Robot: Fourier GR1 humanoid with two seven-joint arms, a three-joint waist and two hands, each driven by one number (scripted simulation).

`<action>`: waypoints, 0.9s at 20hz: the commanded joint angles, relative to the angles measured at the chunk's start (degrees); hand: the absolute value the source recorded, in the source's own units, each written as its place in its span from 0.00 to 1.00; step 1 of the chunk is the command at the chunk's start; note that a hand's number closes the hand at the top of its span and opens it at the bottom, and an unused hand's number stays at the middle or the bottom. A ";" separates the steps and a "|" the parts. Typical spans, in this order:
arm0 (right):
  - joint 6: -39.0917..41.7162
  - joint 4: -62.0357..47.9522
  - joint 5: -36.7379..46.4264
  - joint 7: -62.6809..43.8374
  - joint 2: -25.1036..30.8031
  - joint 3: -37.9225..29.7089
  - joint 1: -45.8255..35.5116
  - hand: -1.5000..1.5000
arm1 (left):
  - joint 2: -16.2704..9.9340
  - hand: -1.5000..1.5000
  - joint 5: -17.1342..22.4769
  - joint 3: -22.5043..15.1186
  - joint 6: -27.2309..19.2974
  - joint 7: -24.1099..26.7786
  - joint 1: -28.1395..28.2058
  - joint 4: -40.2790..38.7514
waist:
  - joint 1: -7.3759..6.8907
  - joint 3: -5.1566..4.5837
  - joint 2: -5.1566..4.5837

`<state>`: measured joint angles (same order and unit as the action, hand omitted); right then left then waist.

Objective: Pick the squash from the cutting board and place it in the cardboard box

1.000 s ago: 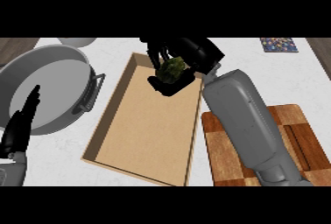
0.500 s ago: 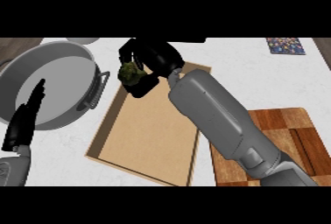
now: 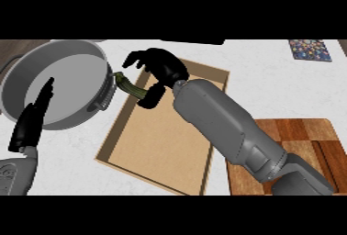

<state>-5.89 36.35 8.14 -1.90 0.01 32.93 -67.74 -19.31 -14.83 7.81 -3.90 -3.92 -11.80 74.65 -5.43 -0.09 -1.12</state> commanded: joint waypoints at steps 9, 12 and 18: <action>-9.68 -2.95 -14.58 13.48 -0.01 -0.55 -0.29 0.00 | -0.02 0.50 -0.18 0.51 -0.15 -0.29 1.64 2.30 | 0.94 0.09 0.10; -9.30 -4.24 -18.42 16.25 -0.01 -5.58 -0.71 0.00 | -0.57 0.50 0.45 1.42 0.30 -0.96 4.00 3.38 | 1.72 0.12 0.37; -2.25 -8.40 -22.22 22.26 2.52 -13.68 -2.11 0.00 | -0.29 0.50 0.34 3.15 -1.05 2.83 2.82 -1.98 | 4.08 0.06 0.54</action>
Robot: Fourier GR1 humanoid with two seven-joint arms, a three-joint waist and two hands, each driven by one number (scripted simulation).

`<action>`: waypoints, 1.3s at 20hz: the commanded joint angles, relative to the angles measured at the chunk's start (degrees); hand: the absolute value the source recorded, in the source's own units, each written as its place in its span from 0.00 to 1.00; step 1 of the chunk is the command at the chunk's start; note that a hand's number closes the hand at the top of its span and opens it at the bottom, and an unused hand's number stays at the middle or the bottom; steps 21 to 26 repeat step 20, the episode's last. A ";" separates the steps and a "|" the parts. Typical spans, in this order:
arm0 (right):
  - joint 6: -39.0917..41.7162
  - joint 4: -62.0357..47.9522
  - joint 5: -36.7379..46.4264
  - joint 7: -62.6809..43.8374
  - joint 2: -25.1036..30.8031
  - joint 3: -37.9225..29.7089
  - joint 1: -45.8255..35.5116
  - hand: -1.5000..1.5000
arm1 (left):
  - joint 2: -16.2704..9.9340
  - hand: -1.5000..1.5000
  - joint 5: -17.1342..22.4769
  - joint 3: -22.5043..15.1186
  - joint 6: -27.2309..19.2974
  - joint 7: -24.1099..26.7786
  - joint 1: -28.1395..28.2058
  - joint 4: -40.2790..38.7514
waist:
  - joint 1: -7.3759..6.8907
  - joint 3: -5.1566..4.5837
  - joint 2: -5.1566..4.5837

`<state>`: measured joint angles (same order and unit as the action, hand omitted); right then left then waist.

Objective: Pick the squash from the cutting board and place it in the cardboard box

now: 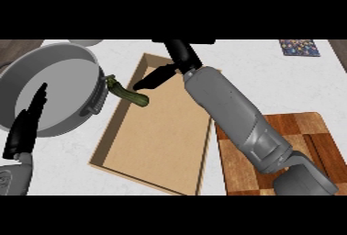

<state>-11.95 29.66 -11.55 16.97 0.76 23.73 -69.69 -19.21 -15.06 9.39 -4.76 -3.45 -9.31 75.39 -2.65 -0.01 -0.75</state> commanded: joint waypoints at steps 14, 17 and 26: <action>24.03 -14.87 -1.76 15.23 23.54 -11.64 2.01 0.00 | 0.31 0.50 0.67 0.73 1.33 0.62 2.10 1.22 | 0.38 0.06 -0.20; 27.72 -17.85 -0.62 17.28 25.63 -11.76 2.07 0.00 | 0.72 0.50 -0.39 0.21 0.43 -0.09 2.75 2.90 | -0.06 0.08 -0.28; 34.40 -18.37 1.60 19.89 31.28 -10.22 2.67 0.00 | -0.64 0.50 1.08 1.38 2.33 0.88 2.24 1.89 | -0.12 0.10 -0.45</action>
